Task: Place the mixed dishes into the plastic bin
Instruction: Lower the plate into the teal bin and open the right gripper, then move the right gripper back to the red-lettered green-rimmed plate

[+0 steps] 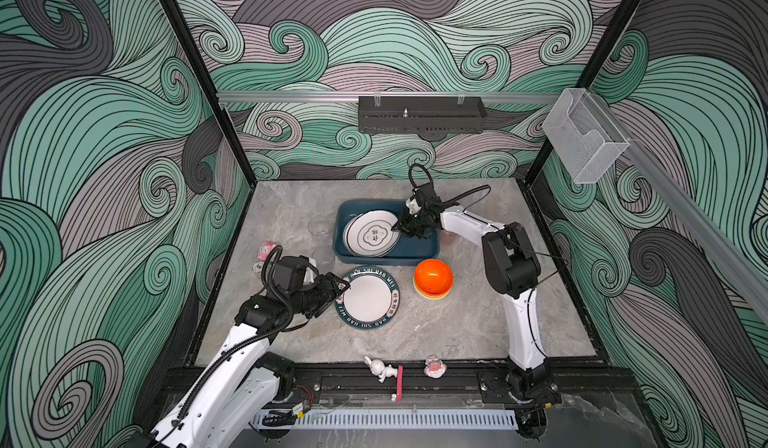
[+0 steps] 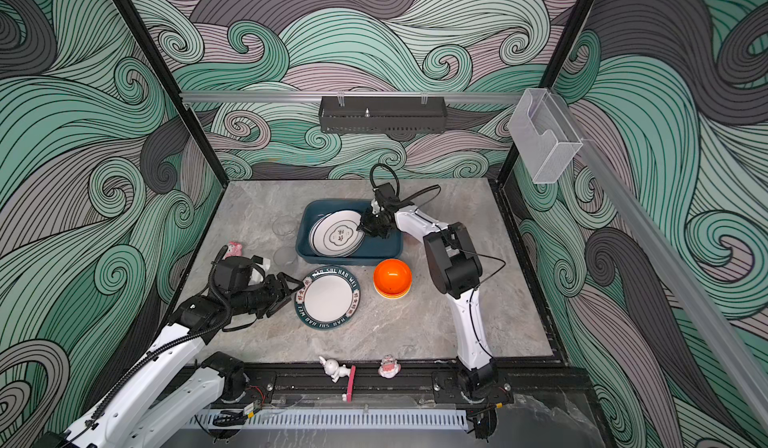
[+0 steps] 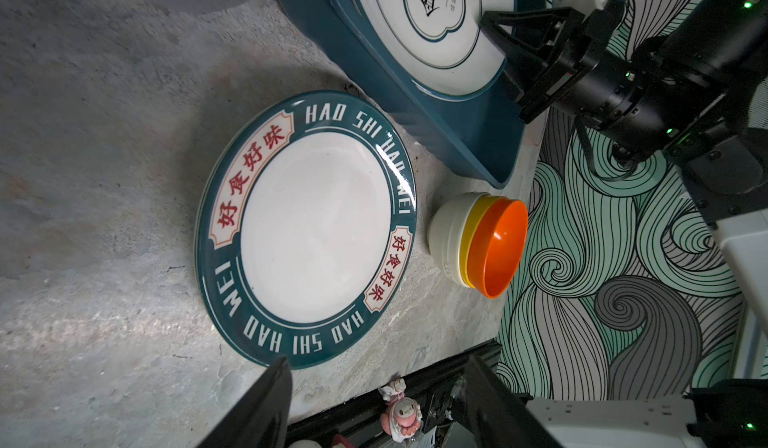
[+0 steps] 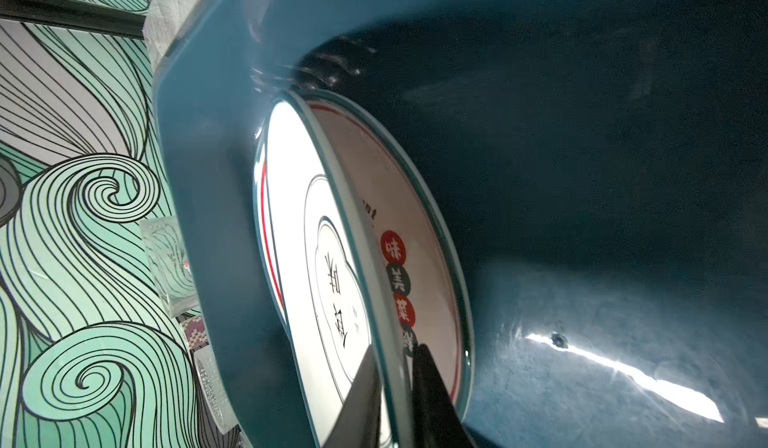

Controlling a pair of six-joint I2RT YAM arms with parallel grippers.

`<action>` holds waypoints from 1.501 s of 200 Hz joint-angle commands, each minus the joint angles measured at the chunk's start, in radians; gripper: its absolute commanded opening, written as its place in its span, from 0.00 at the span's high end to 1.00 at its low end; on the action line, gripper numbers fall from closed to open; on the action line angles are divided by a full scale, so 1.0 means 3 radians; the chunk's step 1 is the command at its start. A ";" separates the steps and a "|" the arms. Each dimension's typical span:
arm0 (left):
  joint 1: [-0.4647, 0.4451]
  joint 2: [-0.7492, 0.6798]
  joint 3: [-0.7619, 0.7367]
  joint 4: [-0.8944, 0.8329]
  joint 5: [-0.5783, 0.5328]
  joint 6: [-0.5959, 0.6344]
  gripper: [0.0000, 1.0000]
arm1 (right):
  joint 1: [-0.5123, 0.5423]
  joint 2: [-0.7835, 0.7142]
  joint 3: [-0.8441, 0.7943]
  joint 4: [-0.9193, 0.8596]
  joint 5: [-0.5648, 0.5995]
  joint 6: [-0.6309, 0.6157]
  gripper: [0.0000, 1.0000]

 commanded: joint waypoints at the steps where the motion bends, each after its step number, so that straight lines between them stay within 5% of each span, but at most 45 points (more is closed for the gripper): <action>1: -0.0015 0.0018 0.0003 0.0014 -0.0031 -0.0007 0.31 | 0.0020 0.0013 0.0119 -0.0207 0.0121 -0.0111 0.83; 125: -0.0012 0.0001 -0.0053 0.0034 -0.0051 -0.0037 0.32 | 0.0020 -0.0067 0.0043 -0.0400 0.0346 -0.0279 0.80; 182: -0.0013 -0.0018 -0.0085 -0.0012 -0.0101 -0.0018 0.32 | 0.0020 -0.0225 0.0014 -0.0524 0.0483 -0.0388 0.70; 300: -0.0009 0.0084 -0.0018 -0.0312 -0.0406 0.0174 0.30 | 0.0232 -0.1451 -0.0865 -0.0756 0.0731 -0.0853 0.62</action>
